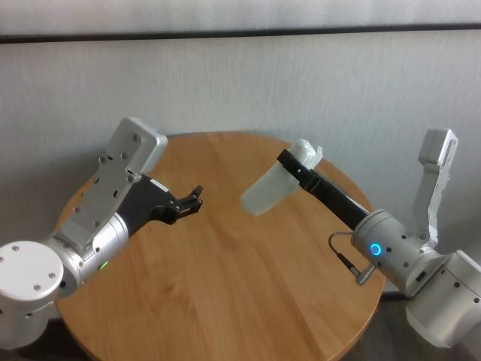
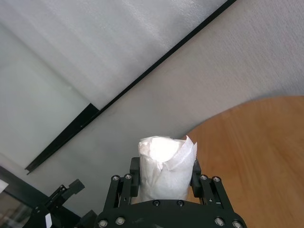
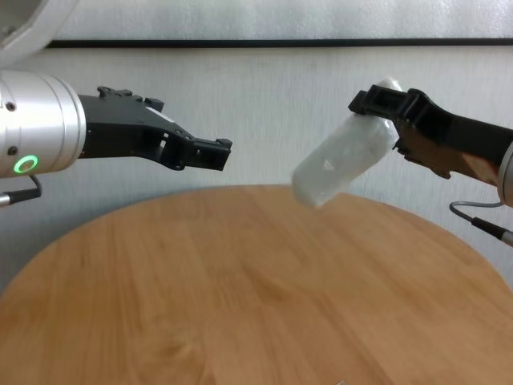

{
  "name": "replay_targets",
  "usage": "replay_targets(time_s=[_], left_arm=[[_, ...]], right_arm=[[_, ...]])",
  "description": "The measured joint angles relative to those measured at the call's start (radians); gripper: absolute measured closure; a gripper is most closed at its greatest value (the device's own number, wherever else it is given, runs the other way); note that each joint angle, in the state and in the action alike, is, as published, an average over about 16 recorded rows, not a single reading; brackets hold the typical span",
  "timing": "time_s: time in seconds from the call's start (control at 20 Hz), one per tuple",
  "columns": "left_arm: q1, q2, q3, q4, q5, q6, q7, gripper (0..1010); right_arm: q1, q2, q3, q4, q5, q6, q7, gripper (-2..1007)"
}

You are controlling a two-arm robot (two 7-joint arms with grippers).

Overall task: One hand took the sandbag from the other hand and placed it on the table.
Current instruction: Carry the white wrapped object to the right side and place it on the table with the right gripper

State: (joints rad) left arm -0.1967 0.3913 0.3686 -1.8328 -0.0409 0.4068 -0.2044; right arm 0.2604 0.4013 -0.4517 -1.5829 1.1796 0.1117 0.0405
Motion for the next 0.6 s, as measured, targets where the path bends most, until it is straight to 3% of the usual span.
replay_targets(time_s=[0.6], left_arm=[[0.0, 0.001, 0.001, -0.001, -0.002, 0.0, 0.006, 10]], right_arm=[[-0.005, 0.004, 0.03, 0.001, -0.03, 0.005, -0.036, 402]])
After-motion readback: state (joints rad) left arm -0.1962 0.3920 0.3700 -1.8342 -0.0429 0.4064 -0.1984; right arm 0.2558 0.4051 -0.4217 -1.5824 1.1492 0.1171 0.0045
